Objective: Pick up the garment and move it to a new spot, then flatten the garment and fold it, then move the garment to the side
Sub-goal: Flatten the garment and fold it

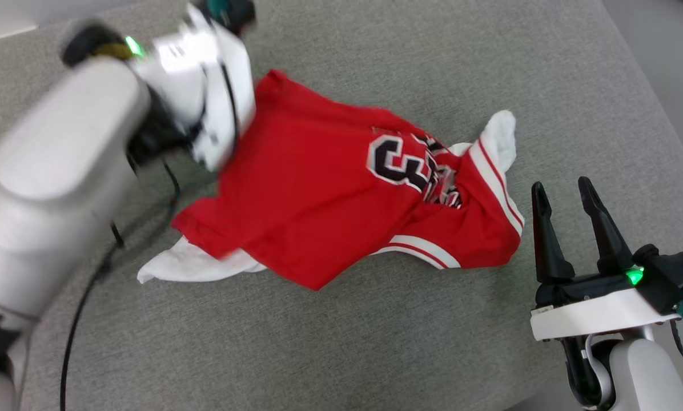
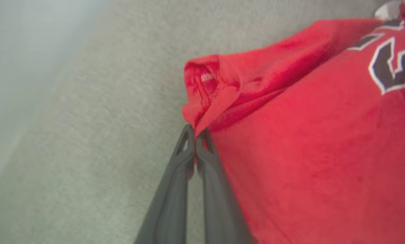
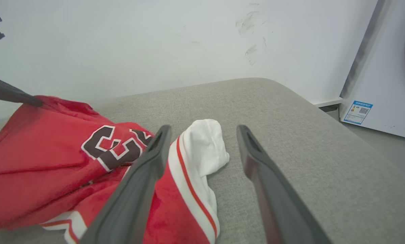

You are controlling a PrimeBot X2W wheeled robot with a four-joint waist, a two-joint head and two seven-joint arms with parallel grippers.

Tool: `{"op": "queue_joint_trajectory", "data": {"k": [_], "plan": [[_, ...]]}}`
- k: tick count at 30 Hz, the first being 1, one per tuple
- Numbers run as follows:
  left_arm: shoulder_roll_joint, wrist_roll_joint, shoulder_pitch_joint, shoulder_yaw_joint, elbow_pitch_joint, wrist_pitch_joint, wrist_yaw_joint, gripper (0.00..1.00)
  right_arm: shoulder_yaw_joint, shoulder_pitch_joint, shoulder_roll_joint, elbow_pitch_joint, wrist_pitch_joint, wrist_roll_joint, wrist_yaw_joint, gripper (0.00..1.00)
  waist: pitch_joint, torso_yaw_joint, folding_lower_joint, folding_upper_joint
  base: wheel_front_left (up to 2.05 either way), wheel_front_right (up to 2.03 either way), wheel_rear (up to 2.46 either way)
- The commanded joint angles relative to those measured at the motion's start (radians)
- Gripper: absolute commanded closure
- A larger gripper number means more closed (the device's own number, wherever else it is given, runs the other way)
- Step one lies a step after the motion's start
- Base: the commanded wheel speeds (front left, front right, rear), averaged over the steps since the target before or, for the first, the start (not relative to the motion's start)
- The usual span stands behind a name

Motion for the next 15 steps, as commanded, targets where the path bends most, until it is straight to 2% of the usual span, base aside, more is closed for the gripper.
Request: {"op": "queue_joint_trajectory", "data": {"k": [1,6,14,15], "plan": [[-0.002,0.022,-0.039,0.023,0.022,-0.052,0.013,1.00,0.003,-0.012,0.003,0.001,-0.004,-0.007,0.000,0.00,-0.005,-0.003,-0.0001,0.0000,0.00,0.00,0.00],[-0.017,0.121,-0.158,0.042,0.094,-0.212,0.029,1.00,0.023,-0.014,0.003,0.001,-0.003,0.004,0.000,0.00,-0.002,-0.025,-0.0001,0.0000,0.00,0.00,0.00],[-0.013,0.283,-0.287,0.048,0.242,-0.491,0.108,1.00,0.043,-0.018,0.003,-0.003,-0.003,0.030,0.000,0.00,0.024,-0.063,-0.0001,0.0000,0.00,0.00,0.00],[-0.015,0.299,-0.291,0.042,0.263,-0.523,0.115,0.50,0.044,-0.019,0.003,-0.002,-0.003,0.033,0.000,0.00,0.027,-0.064,-0.0001,0.0000,0.00,0.00,0.00]]}}
